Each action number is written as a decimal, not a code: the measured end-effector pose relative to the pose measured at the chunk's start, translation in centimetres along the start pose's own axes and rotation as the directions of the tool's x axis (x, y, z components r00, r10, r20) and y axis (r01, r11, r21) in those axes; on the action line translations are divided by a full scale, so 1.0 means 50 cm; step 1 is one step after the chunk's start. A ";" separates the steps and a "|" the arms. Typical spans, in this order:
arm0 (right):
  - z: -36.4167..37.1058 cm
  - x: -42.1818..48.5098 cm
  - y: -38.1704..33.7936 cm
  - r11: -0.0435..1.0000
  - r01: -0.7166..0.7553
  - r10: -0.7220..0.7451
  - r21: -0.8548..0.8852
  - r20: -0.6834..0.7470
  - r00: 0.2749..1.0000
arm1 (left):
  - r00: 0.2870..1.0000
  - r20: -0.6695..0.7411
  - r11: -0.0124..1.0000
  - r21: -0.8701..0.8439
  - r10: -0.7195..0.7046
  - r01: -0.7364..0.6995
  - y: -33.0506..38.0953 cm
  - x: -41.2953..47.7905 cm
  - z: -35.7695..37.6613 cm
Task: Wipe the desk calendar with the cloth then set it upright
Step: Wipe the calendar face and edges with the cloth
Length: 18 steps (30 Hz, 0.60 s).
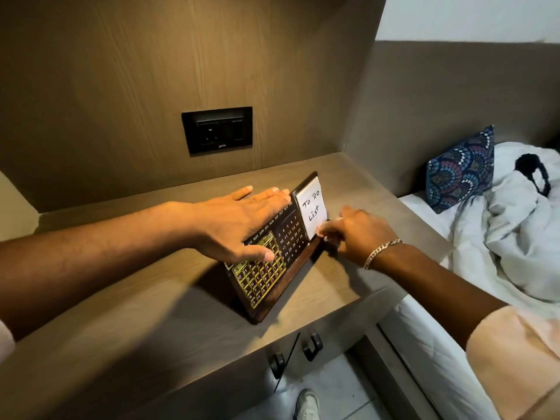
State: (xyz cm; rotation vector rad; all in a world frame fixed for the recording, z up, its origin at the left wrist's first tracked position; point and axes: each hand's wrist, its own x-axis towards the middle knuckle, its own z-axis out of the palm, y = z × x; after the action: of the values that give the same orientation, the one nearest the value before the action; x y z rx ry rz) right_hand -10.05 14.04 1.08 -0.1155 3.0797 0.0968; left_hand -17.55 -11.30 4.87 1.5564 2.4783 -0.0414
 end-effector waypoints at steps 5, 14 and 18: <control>0.023 -0.026 -0.058 0.997 0.081 -0.081 0.007 -0.019 0.997 | 1.000 -0.005 1.000 -0.010 0.013 -0.013 0.001 -0.003 0.002; -0.003 -0.016 -0.079 0.997 -0.042 0.046 -0.065 0.060 0.997 | 1.000 -0.003 1.000 -0.019 -0.004 0.004 0.012 0.006 0.003; 0.000 -0.021 -0.080 0.996 -0.057 0.049 0.068 0.114 0.992 | 1.000 0.010 1.000 0.018 0.011 -0.011 0.008 0.004 -0.003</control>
State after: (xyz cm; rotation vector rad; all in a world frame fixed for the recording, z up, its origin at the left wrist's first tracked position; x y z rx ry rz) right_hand -8.67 10.11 0.90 -0.0241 2.9696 -0.0043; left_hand -17.33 -10.92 5.00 1.5730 2.4687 -0.0700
